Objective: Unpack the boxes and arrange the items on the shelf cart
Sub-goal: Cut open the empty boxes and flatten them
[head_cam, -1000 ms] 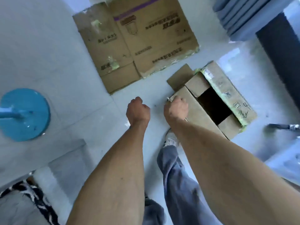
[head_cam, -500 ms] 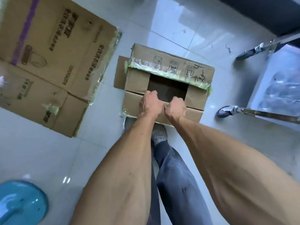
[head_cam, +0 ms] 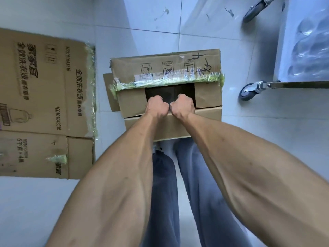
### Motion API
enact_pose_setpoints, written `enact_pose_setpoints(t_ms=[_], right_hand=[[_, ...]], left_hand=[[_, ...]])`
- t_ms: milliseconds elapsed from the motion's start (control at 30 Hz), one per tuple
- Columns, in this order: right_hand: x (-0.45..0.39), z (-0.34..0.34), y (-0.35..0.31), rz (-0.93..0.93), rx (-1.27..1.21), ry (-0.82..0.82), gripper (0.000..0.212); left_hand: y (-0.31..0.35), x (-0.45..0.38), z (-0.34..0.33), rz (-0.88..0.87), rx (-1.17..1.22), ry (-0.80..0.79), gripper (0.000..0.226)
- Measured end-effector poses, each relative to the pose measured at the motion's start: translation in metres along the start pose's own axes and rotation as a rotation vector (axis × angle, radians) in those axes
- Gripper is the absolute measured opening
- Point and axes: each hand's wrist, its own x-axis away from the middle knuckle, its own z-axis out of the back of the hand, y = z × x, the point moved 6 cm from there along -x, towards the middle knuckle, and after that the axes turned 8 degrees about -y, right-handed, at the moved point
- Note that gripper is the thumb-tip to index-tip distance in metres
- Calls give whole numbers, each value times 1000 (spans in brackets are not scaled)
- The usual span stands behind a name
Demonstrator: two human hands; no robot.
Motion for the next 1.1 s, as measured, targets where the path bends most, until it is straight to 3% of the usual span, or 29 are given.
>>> enact_pose_setpoints(t_ms=[100, 200, 300, 467, 600, 700, 867, 1000, 1100], right_hand=[[-16, -7, 1, -50, -41, -79, 25], [-29, -9, -3, -54, -13, -94, 27], [-28, 6, -1, -66, -69, 71, 47], [-3, 31, -2, 26, -165, 278, 83], [7, 60, -1, 92, -39, 414, 96], [-7, 92, 3, 72, 37, 411, 93], [-42, 123, 23, -100, 60, 384, 78], [-65, 107, 49, -122, 20, 213, 88], [-70, 95, 55, -74, 53, 257, 98]], left_hand=[[-6, -13, -2, 91, 83, -54, 44], [-11, -23, 0, 164, 148, 14, 44], [-5, -17, -6, 197, 206, 178, 50], [10, 8, -10, 273, 243, 395, 80], [8, 19, 28, 280, 25, 557, 85], [-6, 16, 71, 311, -76, 587, 77], [-35, -3, 104, 453, 6, 493, 52], [-49, -14, 82, 464, -4, 399, 53], [-54, -18, 65, 440, -19, 437, 59]])
